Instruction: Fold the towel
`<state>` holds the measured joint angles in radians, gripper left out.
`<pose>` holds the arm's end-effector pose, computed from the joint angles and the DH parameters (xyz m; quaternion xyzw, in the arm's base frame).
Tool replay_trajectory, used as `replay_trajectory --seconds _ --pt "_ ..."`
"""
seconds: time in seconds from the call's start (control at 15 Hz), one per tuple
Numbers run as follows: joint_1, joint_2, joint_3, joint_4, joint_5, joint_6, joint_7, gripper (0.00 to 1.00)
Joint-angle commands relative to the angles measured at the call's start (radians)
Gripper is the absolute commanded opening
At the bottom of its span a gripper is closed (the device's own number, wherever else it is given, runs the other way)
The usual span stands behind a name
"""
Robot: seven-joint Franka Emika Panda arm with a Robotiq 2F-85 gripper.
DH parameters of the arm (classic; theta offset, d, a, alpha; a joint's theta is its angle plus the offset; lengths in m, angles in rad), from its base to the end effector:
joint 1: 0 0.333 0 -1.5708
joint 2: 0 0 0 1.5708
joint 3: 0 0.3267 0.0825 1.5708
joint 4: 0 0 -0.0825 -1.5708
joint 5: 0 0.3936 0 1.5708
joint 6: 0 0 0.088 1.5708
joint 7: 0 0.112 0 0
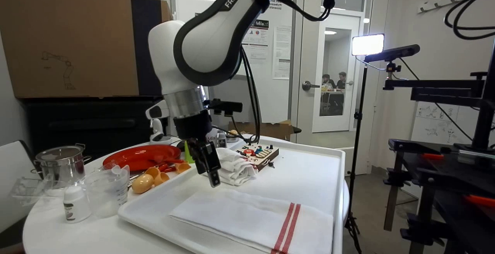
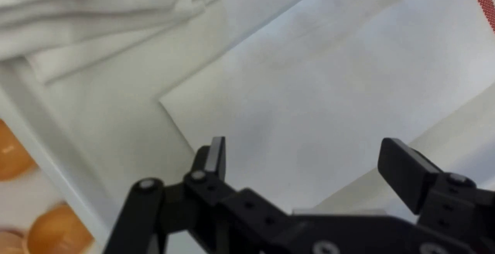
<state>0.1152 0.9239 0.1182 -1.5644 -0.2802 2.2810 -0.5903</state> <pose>0.6651 0.1424 0.0773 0.8747 0.4725 -0.1039 0.0293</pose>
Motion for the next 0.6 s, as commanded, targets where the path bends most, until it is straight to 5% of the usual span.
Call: replay_trajectory --seconds 0.0,0.53 --pt "-0.006 0.098 0.038 0.086 -0.035 0.028 -0.129 1.00" --pt "-0.012 0.175 0.014 0.203 -0.037 0.055 -0.253 1.00"
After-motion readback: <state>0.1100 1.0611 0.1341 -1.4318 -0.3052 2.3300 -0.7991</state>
